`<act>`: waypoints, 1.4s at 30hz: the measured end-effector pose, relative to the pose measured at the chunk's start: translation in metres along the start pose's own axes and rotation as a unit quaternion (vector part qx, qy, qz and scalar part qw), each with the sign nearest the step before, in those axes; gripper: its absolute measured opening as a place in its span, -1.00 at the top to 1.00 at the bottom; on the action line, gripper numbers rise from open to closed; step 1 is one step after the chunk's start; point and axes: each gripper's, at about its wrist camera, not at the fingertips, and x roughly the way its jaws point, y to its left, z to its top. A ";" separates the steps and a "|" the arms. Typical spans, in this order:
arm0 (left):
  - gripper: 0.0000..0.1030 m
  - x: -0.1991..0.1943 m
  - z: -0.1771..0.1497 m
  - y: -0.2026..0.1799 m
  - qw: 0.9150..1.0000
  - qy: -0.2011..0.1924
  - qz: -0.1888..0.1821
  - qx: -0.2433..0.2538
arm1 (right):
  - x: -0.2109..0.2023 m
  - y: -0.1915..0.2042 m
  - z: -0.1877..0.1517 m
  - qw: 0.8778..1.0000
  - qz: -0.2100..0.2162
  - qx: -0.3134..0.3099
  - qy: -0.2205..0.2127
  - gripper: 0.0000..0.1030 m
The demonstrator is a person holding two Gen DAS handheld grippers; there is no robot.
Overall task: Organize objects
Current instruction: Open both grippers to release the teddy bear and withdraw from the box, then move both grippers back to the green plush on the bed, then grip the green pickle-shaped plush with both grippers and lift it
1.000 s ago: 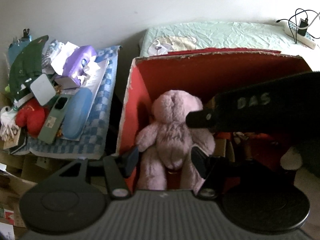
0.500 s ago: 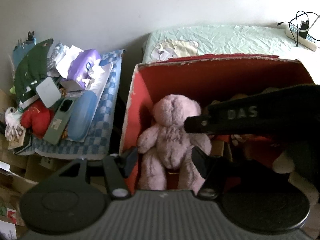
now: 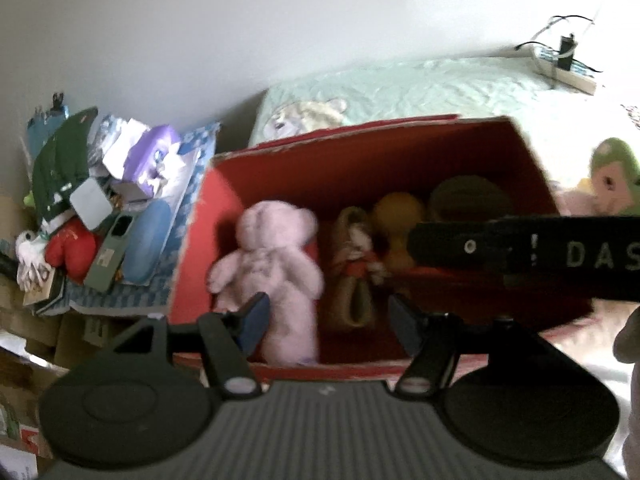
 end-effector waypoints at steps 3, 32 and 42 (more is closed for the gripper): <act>-0.40 -0.015 0.000 -0.027 1.000 -0.007 -0.008 0.007 | -0.029 -0.013 -0.006 1.000 -0.005 0.000 -0.014 0.31; -0.50 -0.043 0.008 -0.216 0.988 -0.045 -0.144 0.044 | -0.155 -0.133 -0.023 0.993 -0.070 0.037 -0.085 0.26; -0.53 -0.018 0.035 -0.220 0.985 -0.050 -0.165 0.016 | -0.137 -0.149 0.001 0.993 -0.073 0.050 -0.081 0.14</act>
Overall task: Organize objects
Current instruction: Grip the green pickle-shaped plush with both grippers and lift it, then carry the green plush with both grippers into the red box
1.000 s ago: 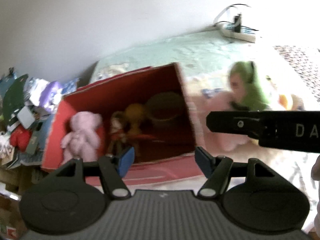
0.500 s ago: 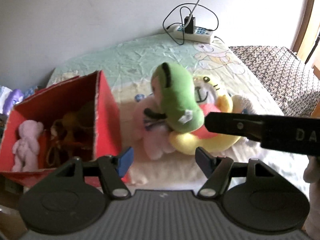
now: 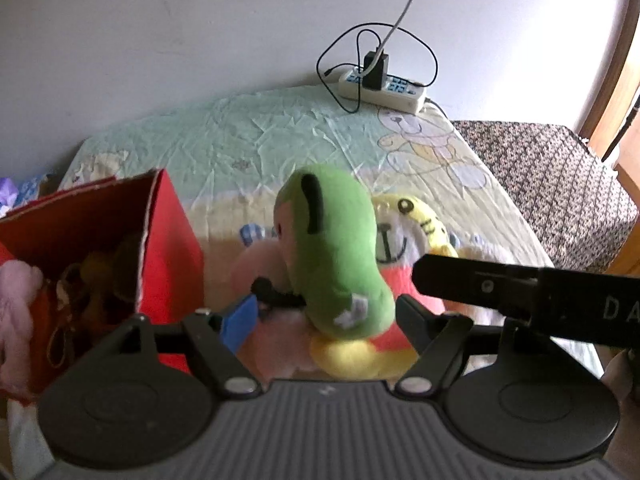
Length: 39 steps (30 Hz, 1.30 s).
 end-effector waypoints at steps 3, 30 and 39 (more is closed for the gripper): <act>-0.54 0.009 0.004 0.004 1.000 0.003 -0.003 -0.005 | 0.014 -0.003 0.006 1.000 0.000 0.010 0.011 0.03; -0.18 0.050 0.021 0.016 0.997 0.041 -0.063 -0.015 | 0.046 0.000 0.018 0.998 0.026 0.003 0.049 0.04; -0.17 0.017 0.012 0.005 0.998 0.017 -0.066 -0.002 | 0.013 0.022 0.007 0.999 0.029 -0.025 0.030 0.05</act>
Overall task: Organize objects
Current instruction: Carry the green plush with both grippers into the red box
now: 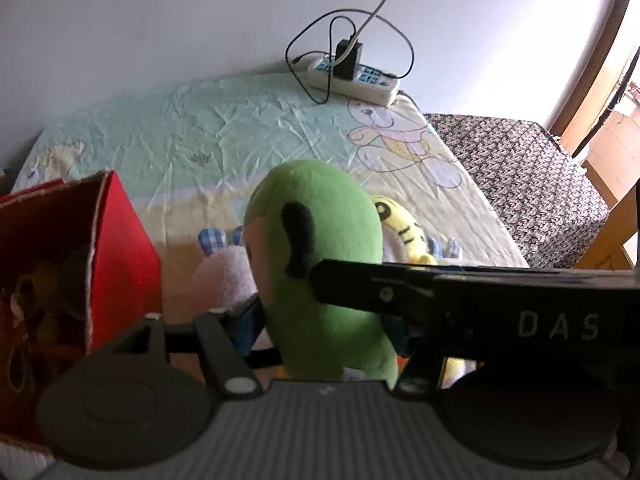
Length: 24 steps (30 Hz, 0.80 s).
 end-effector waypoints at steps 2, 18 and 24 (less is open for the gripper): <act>-0.17 -0.009 -0.003 -0.002 1.000 -0.007 -0.001 0.001 | -0.005 0.005 -0.002 1.000 0.003 -0.006 -0.004 0.05; -0.16 -0.086 -0.036 0.011 0.996 -0.080 0.030 -0.019 | -0.012 0.070 -0.014 0.997 0.047 -0.059 -0.031 0.04; -0.16 -0.108 -0.039 0.043 0.994 -0.102 0.025 -0.016 | 0.012 0.106 -0.016 0.996 0.044 -0.070 -0.044 0.04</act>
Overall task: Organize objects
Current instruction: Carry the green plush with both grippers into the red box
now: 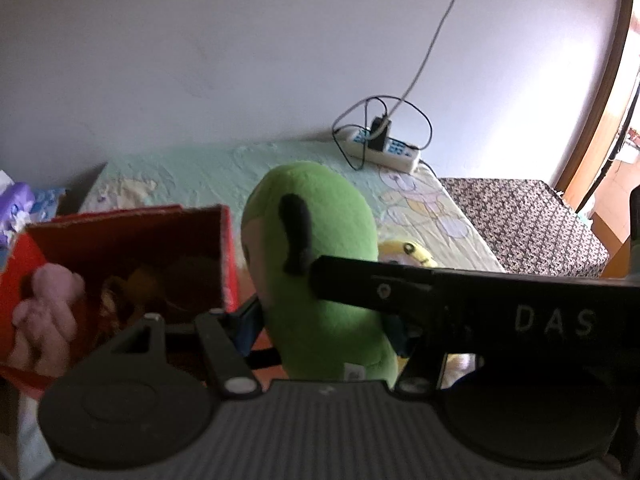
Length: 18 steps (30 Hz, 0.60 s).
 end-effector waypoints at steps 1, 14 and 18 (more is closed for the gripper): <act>-0.16 -0.002 0.001 0.008 1.000 -0.002 -0.002 -0.001 | 0.007 0.007 0.000 1.000 0.000 -0.003 0.000 0.04; -0.16 -0.004 0.003 0.129 1.000 -0.006 0.014 -0.012 | 0.109 0.059 -0.018 1.000 0.018 0.002 0.022 0.05; -0.16 0.006 -0.003 0.161 1.000 0.012 0.022 -0.014 | 0.137 0.063 -0.026 0.999 0.009 0.011 0.039 0.05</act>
